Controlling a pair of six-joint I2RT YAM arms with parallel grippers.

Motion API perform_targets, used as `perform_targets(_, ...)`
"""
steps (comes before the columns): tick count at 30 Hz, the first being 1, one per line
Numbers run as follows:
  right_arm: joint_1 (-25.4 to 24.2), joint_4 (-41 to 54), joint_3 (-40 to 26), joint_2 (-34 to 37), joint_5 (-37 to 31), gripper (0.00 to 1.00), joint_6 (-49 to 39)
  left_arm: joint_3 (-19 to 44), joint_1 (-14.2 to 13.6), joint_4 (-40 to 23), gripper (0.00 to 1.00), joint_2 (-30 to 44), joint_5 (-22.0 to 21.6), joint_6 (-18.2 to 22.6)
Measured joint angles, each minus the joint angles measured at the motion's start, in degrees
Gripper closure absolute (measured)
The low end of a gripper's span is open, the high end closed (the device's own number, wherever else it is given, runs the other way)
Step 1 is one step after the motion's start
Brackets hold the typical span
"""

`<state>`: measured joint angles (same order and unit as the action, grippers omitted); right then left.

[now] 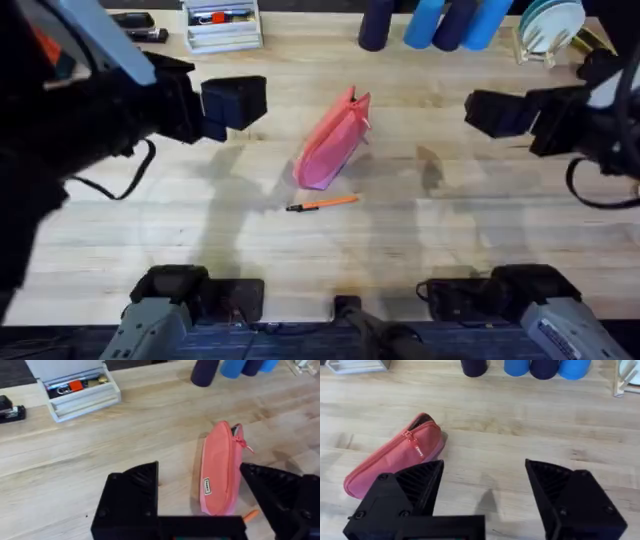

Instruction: Unzip the bag, pick up the pens from the table one at a time and place them inside, then zip the bag closed.

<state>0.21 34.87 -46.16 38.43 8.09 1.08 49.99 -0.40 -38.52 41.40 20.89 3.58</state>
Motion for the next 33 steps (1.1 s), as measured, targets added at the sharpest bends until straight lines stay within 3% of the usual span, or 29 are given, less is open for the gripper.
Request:
perform_targets(6, 0.00, 0.00, -1.96, 3.04, 1.07, 0.005, 0.04, 4.51, 0.00, -4.20, 0.007, 4.09, 2.56, 2.43)
perform_targets(14, 0.00, 0.16, -1.98, 3.31, 1.85, 0.004, 0.18, 5.17, 0.02, -4.57, 0.007, 4.94, 5.76, 3.32)
perform_targets(25, 0.00, 0.09, -1.99, 3.31, 1.85, 0.004, 0.13, 5.17, 0.00, -9.90, 0.007, 4.94, 16.97, 3.51)
perform_targets(27, 0.00, 0.09, -2.00, 3.31, 1.86, 0.004, 0.11, 5.17, 0.00, -13.31, 0.006, 4.94, 20.35, 3.51)
perform_targets(30, 0.00, 0.05, -1.99, 3.31, 1.85, 0.004, 0.07, 5.17, -0.28, -18.37, 0.006, 4.94, 21.56, 5.53)
perform_targets(33, 0.00, -0.05, -2.00, 3.31, 1.86, 0.004, -0.71, 5.17, -3.90, -19.44, 0.006, 4.94, 17.85, 7.68)
